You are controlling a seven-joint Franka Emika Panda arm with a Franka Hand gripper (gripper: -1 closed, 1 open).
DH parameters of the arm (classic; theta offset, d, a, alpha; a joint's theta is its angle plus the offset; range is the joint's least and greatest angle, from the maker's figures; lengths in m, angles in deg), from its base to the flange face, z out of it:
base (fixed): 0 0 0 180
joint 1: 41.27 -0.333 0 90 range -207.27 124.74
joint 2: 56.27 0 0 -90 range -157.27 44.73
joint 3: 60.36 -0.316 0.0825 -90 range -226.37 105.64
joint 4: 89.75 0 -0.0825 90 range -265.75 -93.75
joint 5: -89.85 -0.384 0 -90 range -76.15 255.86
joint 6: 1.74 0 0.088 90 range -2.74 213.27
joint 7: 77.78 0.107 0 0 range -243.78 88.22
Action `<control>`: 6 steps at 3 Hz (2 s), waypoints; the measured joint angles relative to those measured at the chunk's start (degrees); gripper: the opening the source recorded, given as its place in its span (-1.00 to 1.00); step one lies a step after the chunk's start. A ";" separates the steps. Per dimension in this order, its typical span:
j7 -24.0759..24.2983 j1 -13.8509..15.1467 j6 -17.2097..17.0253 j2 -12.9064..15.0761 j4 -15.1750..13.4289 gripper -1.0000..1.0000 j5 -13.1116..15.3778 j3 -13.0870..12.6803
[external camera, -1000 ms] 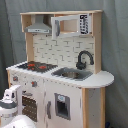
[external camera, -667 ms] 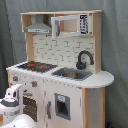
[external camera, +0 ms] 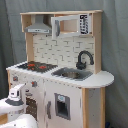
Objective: Play with the kitchen
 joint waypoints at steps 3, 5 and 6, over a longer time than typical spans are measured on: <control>-1.71 5.12 -0.01 0.00 4.34 -1.00 -0.04 -0.01; 0.40 -0.61 -10.62 0.47 4.38 -1.00 -0.31 0.45; 1.27 -3.87 -15.99 0.47 4.49 -1.00 -0.31 0.40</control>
